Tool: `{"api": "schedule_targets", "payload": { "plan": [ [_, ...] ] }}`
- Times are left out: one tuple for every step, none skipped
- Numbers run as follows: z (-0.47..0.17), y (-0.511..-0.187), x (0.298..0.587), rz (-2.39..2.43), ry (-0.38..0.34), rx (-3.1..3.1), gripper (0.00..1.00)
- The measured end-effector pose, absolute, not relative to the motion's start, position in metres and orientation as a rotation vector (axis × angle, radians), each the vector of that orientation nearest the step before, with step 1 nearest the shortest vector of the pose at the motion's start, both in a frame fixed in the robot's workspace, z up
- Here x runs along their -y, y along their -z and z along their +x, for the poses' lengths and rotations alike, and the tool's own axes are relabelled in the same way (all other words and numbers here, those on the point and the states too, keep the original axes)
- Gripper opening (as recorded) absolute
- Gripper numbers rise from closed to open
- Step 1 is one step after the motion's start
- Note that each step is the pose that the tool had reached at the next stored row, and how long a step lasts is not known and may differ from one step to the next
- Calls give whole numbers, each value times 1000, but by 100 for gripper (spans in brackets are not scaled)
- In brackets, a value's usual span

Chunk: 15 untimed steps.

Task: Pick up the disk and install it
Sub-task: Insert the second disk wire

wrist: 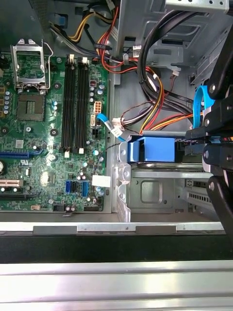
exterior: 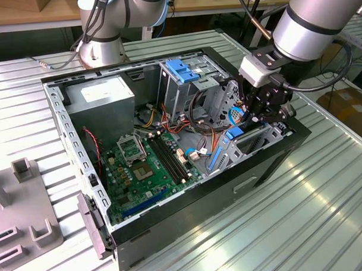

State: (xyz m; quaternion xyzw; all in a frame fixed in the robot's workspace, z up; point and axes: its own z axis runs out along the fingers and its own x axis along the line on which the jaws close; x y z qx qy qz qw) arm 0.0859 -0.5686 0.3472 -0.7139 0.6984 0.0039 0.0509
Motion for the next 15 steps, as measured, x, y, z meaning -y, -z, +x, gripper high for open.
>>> {"api": "schedule_targets", "payload": {
  "plan": [
    [86,-347,568,-2173,-12,-2126,16],
    [86,-347,568,-2172,-12,-2126,16],
    [86,-347,568,-2172,-12,-2126,16],
    [86,-346,568,-2172,-12,-2126,16],
    [86,-346,568,-2172,-12,-2126,16],
    [86,-346,568,-2172,-12,-2126,16],
    [86,-345,568,-2172,-12,-2126,16],
    [86,-344,568,-2172,-12,-2126,16],
    [86,-343,568,-2172,-12,-2126,16],
    [86,-343,568,-2172,-12,-2126,16],
    [86,-342,568,-2172,-12,-2126,16],
    [86,-341,568,-2172,-12,-2126,16],
    [86,-341,568,-2172,-12,-2127,16],
    [86,-341,568,-2172,-12,-2127,16],
    [86,-341,568,-2172,-12,-2126,16]
  ]
}}
